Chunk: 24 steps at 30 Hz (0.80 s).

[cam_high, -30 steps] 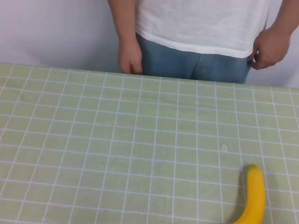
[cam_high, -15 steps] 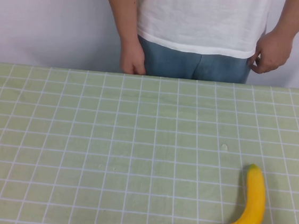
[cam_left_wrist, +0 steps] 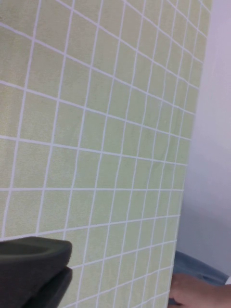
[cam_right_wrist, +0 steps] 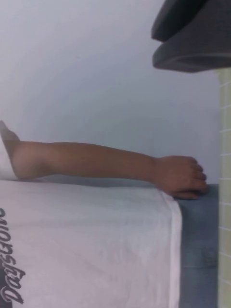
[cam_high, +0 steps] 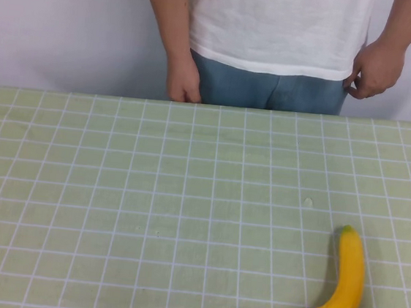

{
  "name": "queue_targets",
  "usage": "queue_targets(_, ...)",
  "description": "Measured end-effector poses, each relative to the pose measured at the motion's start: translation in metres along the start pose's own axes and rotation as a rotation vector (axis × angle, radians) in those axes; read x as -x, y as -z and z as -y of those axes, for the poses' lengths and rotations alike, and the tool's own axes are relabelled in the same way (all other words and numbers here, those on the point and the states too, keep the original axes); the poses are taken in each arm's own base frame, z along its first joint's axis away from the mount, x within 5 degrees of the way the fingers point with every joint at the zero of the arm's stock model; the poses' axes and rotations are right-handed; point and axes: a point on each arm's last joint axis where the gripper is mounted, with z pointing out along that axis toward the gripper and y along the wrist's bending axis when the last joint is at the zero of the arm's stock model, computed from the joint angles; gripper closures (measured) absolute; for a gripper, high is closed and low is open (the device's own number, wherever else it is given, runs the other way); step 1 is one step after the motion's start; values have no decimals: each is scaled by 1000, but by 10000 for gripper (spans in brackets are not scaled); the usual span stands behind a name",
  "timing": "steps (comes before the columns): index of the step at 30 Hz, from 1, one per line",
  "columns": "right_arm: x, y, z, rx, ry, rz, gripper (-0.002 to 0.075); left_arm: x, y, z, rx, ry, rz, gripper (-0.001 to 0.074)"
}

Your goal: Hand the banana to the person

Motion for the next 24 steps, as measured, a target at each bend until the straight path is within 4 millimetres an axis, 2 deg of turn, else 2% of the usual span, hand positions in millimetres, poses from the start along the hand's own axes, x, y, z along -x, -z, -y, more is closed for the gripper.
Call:
queue_targets(4,21,2,0,4,-37,231,733,0,0,0,0,0,0,738)
queue_targets(7,47,8,3,-5,-92,457,733,0,0,0,0,0,0,738)
queue_targets(9,68,7,5,-17,-127,493,733,0,0,0,0,0,0,738)
queue_targets(13,107,-1,6,-13,-134,316,733,0,0,0,0,0,0,738)
queue_targets(17,142,-21,7,-10,-145,59,733,0,0,0,0,0,0,738)
queue_targets(20,145,-43,4,7,-230,-255,733,0,0,0,0,0,0,738)
queue_targets(24,129,-78,2,9,-226,-590,733,0,0,0,0,0,0,738)
